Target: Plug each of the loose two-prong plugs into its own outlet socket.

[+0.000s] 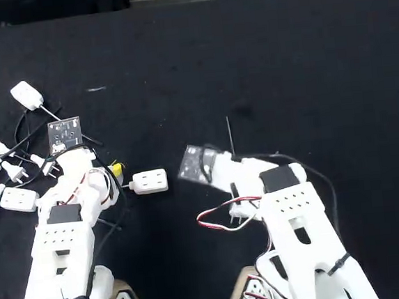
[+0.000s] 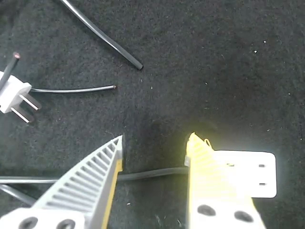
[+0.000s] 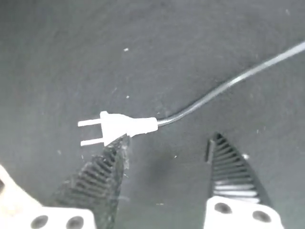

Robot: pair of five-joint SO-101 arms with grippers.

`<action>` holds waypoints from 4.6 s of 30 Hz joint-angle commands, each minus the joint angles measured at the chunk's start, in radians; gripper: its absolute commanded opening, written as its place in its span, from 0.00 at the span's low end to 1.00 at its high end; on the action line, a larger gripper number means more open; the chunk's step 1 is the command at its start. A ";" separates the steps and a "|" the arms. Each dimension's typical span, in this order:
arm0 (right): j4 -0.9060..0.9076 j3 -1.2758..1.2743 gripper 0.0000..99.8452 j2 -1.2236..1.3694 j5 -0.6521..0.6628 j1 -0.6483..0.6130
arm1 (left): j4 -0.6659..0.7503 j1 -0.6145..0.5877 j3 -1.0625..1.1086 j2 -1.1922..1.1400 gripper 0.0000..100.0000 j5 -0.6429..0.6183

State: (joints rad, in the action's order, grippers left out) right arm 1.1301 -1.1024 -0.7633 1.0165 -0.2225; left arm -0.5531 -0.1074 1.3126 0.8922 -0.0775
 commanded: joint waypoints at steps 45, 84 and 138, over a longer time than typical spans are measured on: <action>-0.187 -0.185 0.21 -0.028 0.459 -0.071 | 0.014 -0.012 -0.012 0.020 0.22 0.000; -0.341 0.082 0.18 0.139 -0.262 0.035 | 0.015 -0.012 -0.012 0.018 0.22 0.002; -0.262 0.249 0.01 0.567 0.351 0.097 | 0.017 -0.012 -0.002 0.020 0.22 0.002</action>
State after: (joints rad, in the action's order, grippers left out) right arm 0.7971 -0.9367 -0.1880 1.4707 -0.1979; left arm -0.5531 -0.1074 1.3249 0.8922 -0.0775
